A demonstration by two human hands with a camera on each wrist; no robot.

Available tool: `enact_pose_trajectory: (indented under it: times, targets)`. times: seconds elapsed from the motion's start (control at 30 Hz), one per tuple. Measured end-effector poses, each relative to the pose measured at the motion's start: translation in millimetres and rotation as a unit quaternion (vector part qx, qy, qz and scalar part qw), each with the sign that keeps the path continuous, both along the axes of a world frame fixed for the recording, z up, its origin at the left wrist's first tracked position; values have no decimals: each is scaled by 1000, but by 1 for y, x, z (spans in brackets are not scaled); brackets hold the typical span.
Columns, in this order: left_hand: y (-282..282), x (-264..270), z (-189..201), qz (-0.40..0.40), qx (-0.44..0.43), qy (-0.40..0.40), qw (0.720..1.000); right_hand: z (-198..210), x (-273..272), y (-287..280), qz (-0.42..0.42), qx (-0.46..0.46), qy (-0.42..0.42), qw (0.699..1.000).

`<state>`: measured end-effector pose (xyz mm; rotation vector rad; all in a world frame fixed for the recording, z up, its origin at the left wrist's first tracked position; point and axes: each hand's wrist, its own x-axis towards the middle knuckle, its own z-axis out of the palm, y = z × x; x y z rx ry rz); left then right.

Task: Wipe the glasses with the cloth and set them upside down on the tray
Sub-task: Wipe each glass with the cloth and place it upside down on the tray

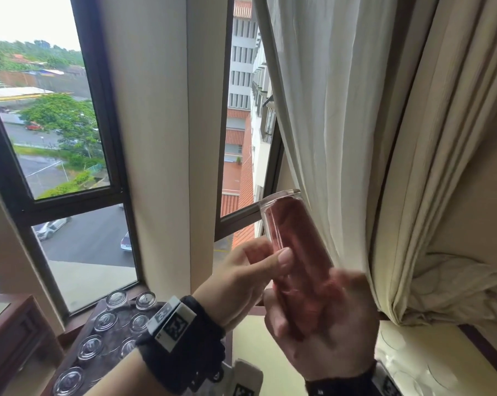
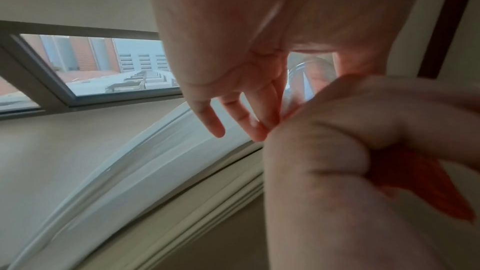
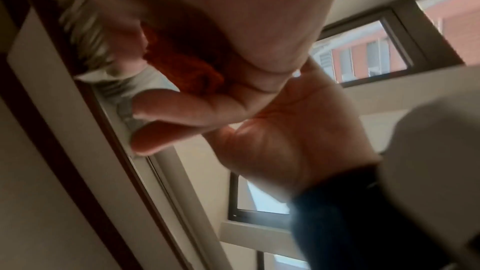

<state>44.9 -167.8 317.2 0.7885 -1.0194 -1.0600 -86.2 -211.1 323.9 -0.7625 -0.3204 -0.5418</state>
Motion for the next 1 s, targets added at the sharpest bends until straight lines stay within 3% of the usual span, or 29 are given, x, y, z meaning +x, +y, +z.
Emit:
enact_pose_trajectory:
  times: [0.1, 0.2, 0.27, 0.33, 0.4, 0.5, 0.57, 0.63, 0.7, 0.77, 0.8, 0.83, 0.87, 0.93, 1.0]
  targets:
    - [-1, 0, -1, 2, -22, -9, 1000, -2, -1, -2, -14, 53, 31, 998]
    - [4, 1, 2, 25, -10, -88, 996, 1, -4, -6, -143, 39, 118, 982]
    - [11, 4, 5, 44, -4, -152, 987, -2, -9, -13, -255, -27, 177, 950]
    - [17, 11, 8, 64, 18, -174, 983, -9, -15, -17, -387, -167, 254, 871]
    - [21, 14, 11, 66, 49, -146, 986, -13, -18, -17, -497, -339, 258, 756]
    - [21, 12, 25, 77, 118, -102, 985, -24, -13, -12, -543, -562, 159, 603]
    - [19, 13, 30, 100, 151, -100, 978, -35, -8, -15, -553, -630, 187, 512]
    - [15, 18, 28, 141, 144, -100, 974, -38, -6, -14, -565, -652, 241, 445]
    - [14, 22, 23, 177, 122, -85, 973, -38, -3, -13, -550, -663, 282, 421]
    - [15, 21, 21, 183, 88, -77, 976, -35, 1, -9, -531, -660, 316, 428]
    - [16, 20, 21, 171, 68, -85, 979, -34, 2, -7, -529, -645, 322, 448]
    - [16, 20, 21, 153, 46, -94, 983, -32, 2, -5, -531, -619, 314, 487]
    - [16, 21, 20, 126, 24, -94, 987, -28, 1, -1, -529, -584, 296, 540]
    - [16, 28, 14, 55, -24, -63, 996, -11, -2, 6, -475, -475, 281, 685]
    - [17, 33, 13, -23, -72, -11, 997, 7, -7, 17, -306, -349, 275, 842]
